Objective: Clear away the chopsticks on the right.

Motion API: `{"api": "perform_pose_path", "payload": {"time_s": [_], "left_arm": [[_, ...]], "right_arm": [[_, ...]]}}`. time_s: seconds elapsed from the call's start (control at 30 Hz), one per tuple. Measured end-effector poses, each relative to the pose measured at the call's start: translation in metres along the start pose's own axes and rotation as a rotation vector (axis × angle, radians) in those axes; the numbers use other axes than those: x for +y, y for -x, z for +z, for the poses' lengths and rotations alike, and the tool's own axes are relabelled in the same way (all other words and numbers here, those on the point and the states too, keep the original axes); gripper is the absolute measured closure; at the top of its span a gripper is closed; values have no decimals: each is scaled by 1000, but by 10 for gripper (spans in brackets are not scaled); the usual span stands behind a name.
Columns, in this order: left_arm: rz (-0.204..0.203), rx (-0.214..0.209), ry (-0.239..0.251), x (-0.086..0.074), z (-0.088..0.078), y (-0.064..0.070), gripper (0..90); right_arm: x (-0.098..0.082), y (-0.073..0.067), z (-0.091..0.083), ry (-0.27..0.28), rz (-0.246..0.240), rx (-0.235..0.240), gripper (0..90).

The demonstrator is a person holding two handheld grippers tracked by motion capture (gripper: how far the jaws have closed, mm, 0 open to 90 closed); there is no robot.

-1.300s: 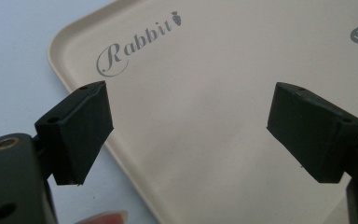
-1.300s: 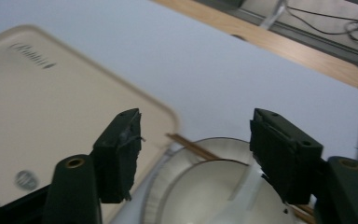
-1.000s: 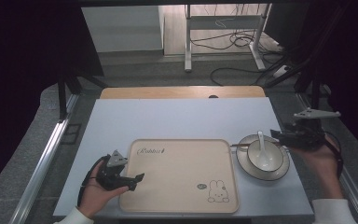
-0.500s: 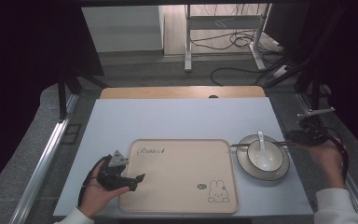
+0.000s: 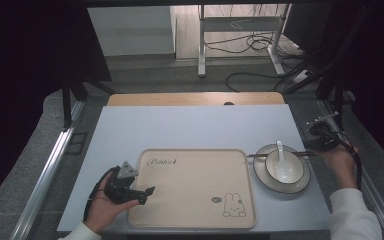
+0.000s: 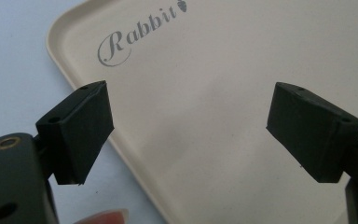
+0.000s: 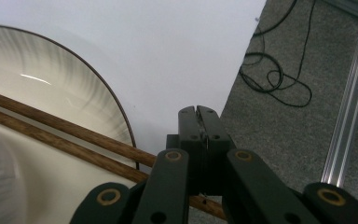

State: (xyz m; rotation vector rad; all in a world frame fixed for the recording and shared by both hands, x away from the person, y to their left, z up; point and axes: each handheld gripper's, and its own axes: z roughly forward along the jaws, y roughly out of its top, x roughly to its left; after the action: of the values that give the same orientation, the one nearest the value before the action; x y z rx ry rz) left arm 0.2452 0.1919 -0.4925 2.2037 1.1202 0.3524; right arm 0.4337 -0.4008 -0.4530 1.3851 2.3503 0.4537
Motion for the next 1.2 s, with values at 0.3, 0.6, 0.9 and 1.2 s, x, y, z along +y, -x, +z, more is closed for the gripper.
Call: {"api": "perform_pose_path", "payload": {"time_s": [0.3,0.6,0.9,1.2], "left_arm": [[5,-1,-5,0,0,-1,147],[4,-2,-9,-1,-1,-2,147],[5,-2,-10,-2,-2,-4,147],[7,-4,-5,-2,-3,-4,147]], "right_arm": [[-6,1,9,-55,-15,9,895],[-9,-3,6,-97,-27,8,895],[-24,-3,-3,-113,2,16,896],[-37,-4,-6,-132,21,9,896]]}}
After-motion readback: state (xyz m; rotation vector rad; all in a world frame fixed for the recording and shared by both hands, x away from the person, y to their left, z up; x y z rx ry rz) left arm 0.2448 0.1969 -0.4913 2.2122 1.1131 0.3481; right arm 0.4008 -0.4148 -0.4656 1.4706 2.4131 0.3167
